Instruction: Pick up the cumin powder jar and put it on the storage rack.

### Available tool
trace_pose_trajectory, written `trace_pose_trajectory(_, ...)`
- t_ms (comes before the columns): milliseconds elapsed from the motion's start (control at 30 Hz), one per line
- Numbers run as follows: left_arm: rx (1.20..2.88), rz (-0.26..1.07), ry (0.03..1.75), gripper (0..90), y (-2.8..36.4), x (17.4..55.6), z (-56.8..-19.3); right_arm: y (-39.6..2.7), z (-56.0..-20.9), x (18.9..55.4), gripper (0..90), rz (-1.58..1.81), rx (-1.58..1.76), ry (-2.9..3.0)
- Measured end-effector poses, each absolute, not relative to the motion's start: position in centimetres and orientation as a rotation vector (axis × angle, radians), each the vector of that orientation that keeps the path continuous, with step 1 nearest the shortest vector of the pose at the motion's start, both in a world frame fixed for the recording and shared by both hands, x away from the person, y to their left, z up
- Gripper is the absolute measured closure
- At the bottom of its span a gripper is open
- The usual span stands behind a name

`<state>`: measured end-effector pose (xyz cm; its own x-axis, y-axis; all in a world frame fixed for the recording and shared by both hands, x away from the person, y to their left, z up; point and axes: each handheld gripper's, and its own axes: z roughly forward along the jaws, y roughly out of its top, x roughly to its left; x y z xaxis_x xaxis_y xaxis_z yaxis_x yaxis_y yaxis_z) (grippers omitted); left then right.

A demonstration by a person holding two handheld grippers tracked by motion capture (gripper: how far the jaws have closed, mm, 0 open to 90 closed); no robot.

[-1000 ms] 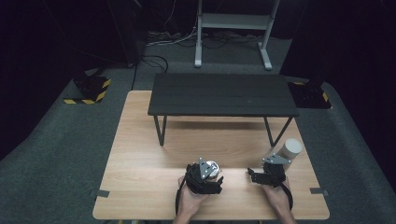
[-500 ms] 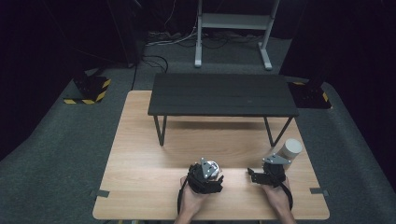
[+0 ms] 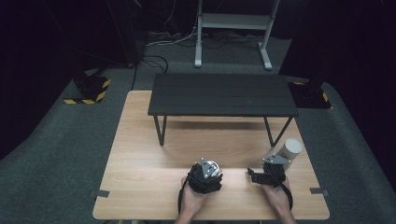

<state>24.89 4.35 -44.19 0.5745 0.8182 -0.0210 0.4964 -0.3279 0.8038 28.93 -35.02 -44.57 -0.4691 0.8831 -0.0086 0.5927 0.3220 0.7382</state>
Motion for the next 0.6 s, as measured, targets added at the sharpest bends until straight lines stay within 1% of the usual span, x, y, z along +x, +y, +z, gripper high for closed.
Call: trace_pose_trajectory(600, 1.999, 0.523, 1.041, 31.2, 4.06, 24.51, -44.21, -34.96, -44.54, 28.96, 12.9, 0.953, 1.307, 2.186)
